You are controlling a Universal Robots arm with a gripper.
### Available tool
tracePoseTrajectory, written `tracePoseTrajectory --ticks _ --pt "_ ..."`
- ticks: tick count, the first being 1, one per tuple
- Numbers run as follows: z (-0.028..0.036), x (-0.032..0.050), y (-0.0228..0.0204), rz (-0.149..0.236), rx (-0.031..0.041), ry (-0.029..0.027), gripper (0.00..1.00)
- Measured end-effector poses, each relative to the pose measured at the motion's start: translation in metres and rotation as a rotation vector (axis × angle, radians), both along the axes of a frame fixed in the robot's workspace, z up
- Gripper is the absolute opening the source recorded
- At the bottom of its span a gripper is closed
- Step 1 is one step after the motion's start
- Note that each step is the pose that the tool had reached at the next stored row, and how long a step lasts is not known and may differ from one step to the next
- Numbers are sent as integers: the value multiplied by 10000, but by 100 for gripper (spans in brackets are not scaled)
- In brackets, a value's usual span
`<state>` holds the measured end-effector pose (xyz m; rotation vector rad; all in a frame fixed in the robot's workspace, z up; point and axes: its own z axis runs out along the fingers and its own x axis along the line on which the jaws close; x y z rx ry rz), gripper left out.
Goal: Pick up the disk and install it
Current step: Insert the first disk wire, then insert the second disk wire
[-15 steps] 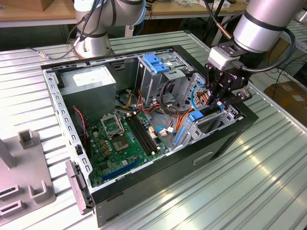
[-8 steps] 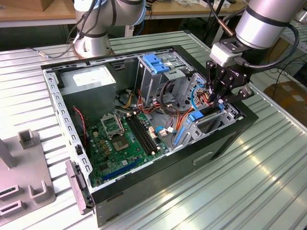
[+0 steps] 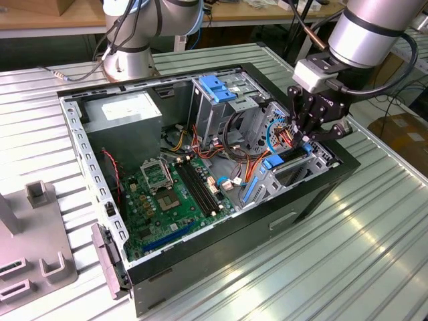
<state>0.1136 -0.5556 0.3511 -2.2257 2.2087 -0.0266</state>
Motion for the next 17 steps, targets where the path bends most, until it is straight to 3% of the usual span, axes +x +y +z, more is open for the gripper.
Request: tracePoseTrajectory --ticks 17 --pt "27 0 0 0 -1 0 10"
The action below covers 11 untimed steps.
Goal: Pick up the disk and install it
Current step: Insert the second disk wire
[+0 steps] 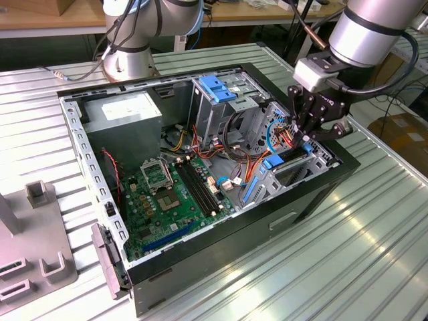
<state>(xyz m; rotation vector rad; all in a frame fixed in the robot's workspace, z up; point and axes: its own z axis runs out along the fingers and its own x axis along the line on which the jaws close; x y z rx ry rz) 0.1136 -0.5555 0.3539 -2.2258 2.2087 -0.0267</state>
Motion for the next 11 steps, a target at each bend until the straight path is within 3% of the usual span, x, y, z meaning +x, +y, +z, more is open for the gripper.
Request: tracePoseTrajectory --ticks 2,5,11 --pt "52 0 0 0 6 0 10" --pt "199 0 0 0 9 0 10" --pt "363 0 0 0 12 0 10"
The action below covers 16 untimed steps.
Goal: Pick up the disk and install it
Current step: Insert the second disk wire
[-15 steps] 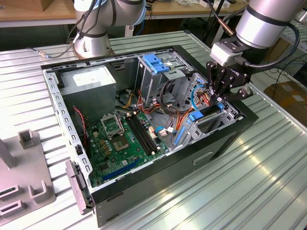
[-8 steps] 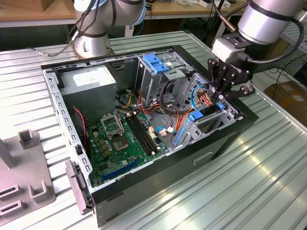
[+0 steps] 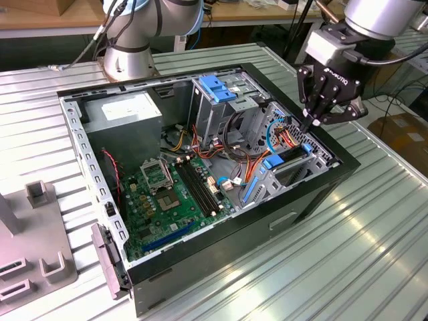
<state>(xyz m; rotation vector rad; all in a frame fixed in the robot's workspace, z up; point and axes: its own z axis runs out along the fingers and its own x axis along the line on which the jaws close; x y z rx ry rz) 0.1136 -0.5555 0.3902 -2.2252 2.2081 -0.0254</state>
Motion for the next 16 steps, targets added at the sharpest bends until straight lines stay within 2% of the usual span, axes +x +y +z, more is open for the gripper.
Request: tracePoseTrajectory --ticks 2,3,6,8,10,15,16 --pt "9 0 19 1 0 3 10" --pt "10 1 49 2 1 5 10" --pt "10 -3 201 0 1 15 10" --pt "11 -7 254 0 -1 78 10" --pt "19 -7 286 0 -1 111 10" --pt "20 -10 356 2 -5 126 10" --pt "14 -12 359 1 -5 127 10"
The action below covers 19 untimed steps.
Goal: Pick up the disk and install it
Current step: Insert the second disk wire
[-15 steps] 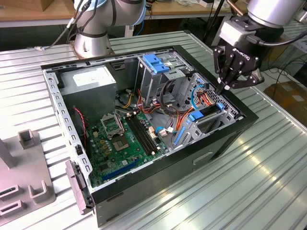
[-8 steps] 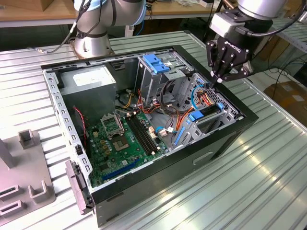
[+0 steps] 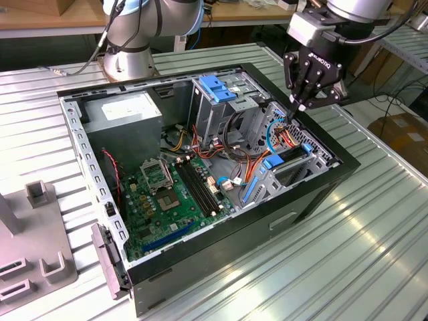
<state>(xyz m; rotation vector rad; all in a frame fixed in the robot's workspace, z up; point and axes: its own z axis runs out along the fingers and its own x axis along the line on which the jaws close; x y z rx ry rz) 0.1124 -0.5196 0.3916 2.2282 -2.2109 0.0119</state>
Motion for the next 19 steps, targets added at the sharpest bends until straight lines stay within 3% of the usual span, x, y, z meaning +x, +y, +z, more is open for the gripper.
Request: tracePoseTrajectory --ticks 4,12,14,17,19 --pt "-33 -5 5 1 -3 50 10" --pt "-14 -4 34 10 -82 54 11" --pt "-16 -4 36 10 -130 54 17" --pt "-21 -5 47 10 -180 54 17" --pt "-23 -5 84 10 -219 54 17"
